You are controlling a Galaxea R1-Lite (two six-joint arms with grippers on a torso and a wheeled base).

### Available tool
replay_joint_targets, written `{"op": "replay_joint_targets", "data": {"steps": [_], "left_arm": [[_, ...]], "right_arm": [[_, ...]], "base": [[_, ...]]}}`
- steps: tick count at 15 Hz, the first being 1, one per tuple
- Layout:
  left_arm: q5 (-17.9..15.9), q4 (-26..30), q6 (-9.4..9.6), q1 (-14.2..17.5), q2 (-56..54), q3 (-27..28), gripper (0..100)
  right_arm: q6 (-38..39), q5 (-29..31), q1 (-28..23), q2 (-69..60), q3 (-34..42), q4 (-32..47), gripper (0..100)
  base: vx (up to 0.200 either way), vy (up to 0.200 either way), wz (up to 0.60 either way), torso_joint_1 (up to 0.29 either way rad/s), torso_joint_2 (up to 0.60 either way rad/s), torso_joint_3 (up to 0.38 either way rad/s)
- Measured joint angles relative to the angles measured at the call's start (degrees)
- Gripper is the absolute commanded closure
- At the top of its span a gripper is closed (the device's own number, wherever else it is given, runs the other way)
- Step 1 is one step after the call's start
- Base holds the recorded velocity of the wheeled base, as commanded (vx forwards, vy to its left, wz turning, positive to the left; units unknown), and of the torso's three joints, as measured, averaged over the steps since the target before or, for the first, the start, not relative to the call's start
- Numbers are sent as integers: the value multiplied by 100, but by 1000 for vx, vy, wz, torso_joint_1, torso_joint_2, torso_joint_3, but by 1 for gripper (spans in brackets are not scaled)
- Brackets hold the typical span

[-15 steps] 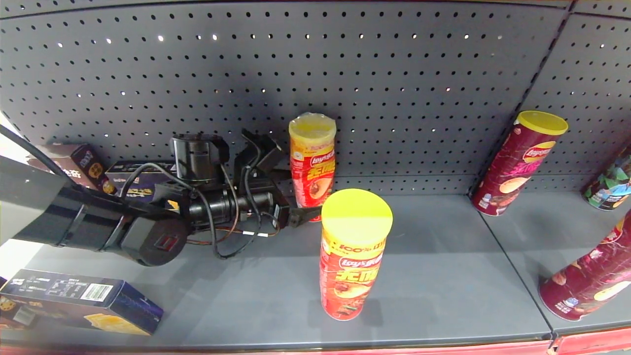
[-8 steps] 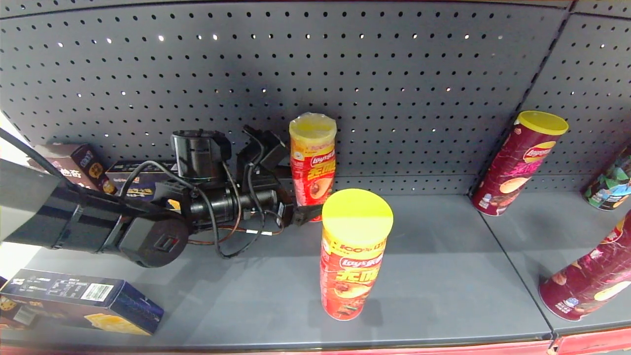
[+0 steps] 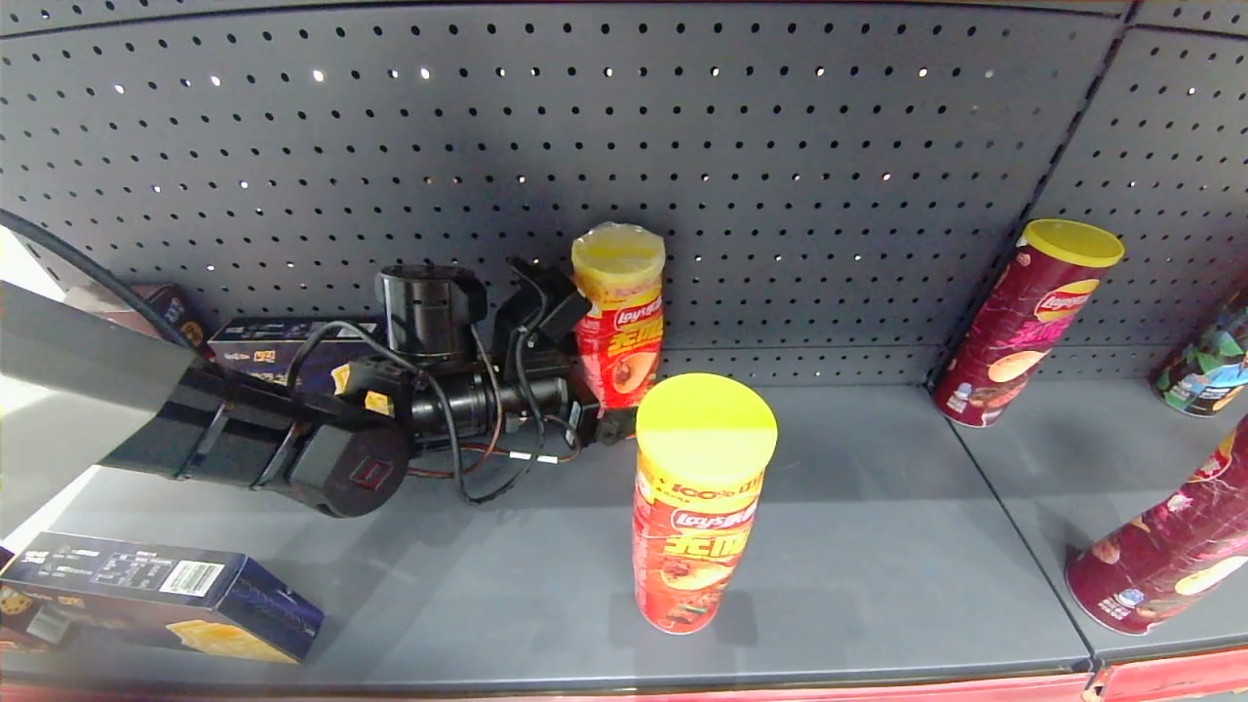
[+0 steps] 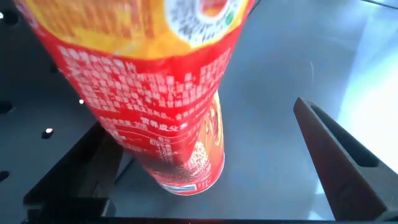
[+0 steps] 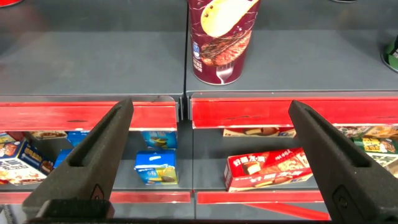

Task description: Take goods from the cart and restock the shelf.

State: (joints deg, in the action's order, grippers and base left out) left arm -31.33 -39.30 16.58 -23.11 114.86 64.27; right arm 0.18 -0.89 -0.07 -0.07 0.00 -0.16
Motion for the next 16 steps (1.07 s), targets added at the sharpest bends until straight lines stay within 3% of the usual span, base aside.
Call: {"op": "replay_joint_targets", "data": {"steps": [9, 13, 16], "left_arm": [[-110, 39, -29, 27, -59, 100, 100], [-1151, 46, -208, 121, -436, -21, 100], [-1399, 27, -191, 226, -612, -261, 100]], "right_arm": [[0, 0, -4, 0, 0, 0, 0], [0, -1, 0, 0, 0, 2, 0], [0, -1, -4, 0, 0, 2, 0]], "base": [[0, 0, 0, 0, 0, 0], [0, 0, 0, 0, 0, 0], [0, 0, 0, 0, 0, 0]]}}
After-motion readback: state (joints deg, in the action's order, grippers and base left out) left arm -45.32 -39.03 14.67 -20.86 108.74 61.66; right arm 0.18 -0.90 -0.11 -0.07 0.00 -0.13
